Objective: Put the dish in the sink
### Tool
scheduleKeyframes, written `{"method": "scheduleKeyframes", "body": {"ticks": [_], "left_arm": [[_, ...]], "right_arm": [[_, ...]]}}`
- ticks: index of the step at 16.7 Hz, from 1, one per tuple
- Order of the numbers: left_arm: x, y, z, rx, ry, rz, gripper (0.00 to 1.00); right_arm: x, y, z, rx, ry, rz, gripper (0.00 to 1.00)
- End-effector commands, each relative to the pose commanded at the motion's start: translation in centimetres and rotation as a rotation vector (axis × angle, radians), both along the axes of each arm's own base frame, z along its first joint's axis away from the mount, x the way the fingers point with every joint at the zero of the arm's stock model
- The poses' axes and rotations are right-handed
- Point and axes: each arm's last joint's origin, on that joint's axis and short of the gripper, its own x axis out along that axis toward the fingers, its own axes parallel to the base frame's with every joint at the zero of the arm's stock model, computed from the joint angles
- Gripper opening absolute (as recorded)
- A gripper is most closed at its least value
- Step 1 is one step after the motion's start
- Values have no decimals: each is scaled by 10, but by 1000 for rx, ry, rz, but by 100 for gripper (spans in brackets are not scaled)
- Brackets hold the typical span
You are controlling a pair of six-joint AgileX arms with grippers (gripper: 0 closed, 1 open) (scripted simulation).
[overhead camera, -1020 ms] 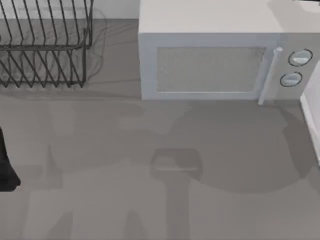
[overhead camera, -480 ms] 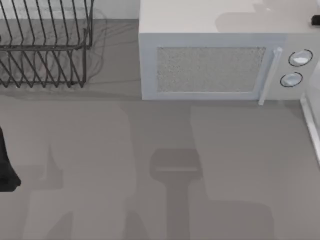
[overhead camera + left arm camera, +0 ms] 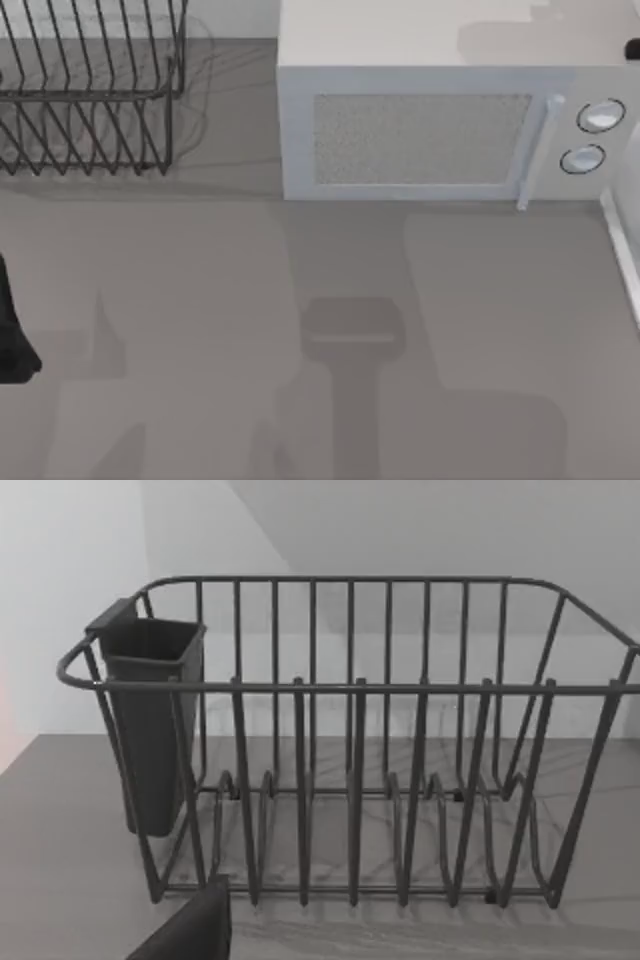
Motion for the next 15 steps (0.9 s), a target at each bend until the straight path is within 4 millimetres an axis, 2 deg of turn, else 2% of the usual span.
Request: {"method": "scheduleKeyframes", "body": {"ticks": [12, 15], "left_arm": [[0, 0, 0, 0, 0, 0, 100], [0, 0, 0, 0, 0, 0, 100]], "right_arm": [[0, 0, 0, 0, 0, 0, 98], [0, 0, 0, 0, 0, 0, 100]]}}
